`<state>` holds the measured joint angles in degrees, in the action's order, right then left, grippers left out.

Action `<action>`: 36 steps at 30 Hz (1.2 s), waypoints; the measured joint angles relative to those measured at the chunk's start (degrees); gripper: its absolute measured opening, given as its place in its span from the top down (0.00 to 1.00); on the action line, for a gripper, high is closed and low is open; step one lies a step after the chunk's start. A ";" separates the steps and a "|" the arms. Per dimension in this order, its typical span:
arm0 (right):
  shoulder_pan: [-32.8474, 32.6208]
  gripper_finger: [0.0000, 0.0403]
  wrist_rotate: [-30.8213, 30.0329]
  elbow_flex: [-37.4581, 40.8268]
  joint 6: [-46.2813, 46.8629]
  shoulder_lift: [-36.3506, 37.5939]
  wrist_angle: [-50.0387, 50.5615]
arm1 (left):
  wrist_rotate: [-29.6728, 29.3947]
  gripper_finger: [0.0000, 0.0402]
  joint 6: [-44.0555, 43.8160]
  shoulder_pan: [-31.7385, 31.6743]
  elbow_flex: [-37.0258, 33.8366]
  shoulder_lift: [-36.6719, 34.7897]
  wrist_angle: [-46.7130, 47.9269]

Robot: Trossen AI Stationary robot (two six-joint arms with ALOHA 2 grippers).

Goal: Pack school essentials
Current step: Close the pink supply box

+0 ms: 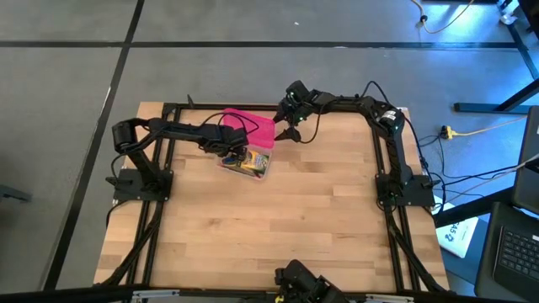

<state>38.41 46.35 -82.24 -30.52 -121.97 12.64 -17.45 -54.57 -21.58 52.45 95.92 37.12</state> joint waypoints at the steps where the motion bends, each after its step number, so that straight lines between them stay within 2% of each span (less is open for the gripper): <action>1: 0.00 0.01 0.09 0.00 0.00 0.00 0.01 | 0.02 0.27 0.59 -0.05 -0.01 -0.14 0.01; 10: -0.20 0.01 0.58 0.00 -2.64 0.34 0.03 | 0.28 0.27 2.63 -0.07 -0.02 -0.24 -0.03; 16: -1.10 0.01 5.15 0.00 -5.96 1.30 0.73 | -0.58 0.27 2.67 -0.03 -0.02 -0.27 -0.05; 29: -3.80 0.01 4.73 -0.02 -5.97 1.66 0.90 | -1.06 0.27 2.82 -0.04 -0.02 -0.29 -0.06; 36: -3.82 0.01 4.44 -0.02 -5.97 1.66 1.01 | -1.28 0.27 6.74 -0.04 0.21 -0.88 0.35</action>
<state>34.60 50.78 -82.26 -36.49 -120.31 13.65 -18.73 -47.83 -21.62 52.65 95.04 37.47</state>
